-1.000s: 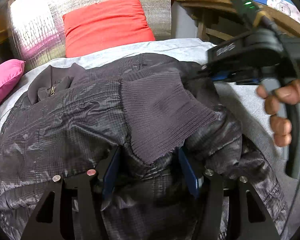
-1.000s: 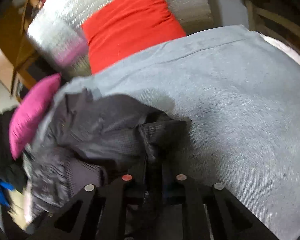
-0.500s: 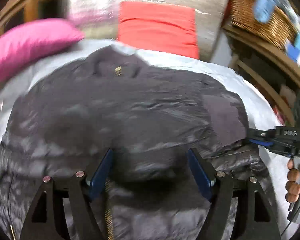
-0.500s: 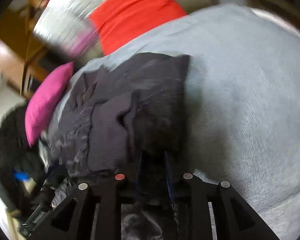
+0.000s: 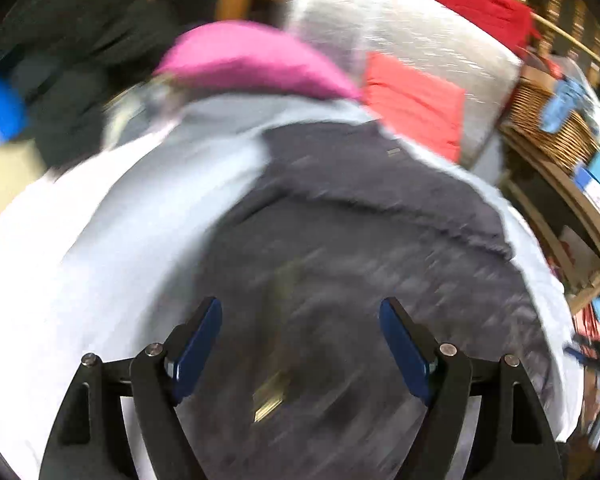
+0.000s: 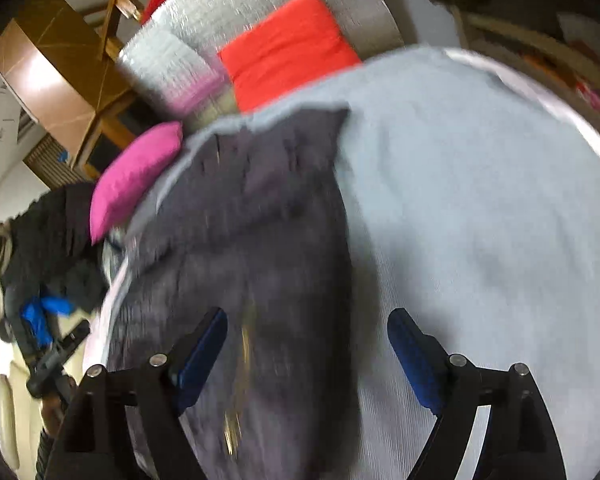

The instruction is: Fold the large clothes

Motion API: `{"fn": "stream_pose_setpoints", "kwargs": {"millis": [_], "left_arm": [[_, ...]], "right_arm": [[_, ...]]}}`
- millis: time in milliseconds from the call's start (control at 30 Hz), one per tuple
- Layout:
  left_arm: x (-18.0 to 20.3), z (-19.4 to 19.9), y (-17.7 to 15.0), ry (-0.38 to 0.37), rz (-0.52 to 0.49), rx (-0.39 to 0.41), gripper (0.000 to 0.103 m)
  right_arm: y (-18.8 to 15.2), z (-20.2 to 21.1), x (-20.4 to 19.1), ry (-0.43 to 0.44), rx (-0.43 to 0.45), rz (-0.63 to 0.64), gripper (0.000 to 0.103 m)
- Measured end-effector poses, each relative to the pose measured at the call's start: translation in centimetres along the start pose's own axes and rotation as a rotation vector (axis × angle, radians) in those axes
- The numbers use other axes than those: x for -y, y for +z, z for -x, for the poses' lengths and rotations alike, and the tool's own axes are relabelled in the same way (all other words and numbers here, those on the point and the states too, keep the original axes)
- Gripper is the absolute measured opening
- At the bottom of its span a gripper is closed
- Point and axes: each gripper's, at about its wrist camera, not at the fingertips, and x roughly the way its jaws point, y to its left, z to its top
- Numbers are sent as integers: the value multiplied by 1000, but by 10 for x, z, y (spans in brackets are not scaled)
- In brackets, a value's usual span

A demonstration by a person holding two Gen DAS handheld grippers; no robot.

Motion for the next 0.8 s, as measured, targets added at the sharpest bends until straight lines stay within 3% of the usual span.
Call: {"fn": "stream_pose_setpoints", "kwargs": {"millis": [167,267,500,667,800], "left_arm": [[-52,21,-47,-26,176,-79,81],[-57,22,-64,-44,179,-102,81],[-57,5,-78,-21,216,-149,81],[-56,2,-83,138,218,-183,81],[-52,4,-88,193,180,-185,81]], "right_arm": [[-83,18,20,29,-67,-80,85],[-106,17,12,64,-88,-70,85],[-110,6,4,103,-60,-103,85],[-115,6,-1,116,-42,-118,85],[-118,7,-7,122,-42,-94,85]]}}
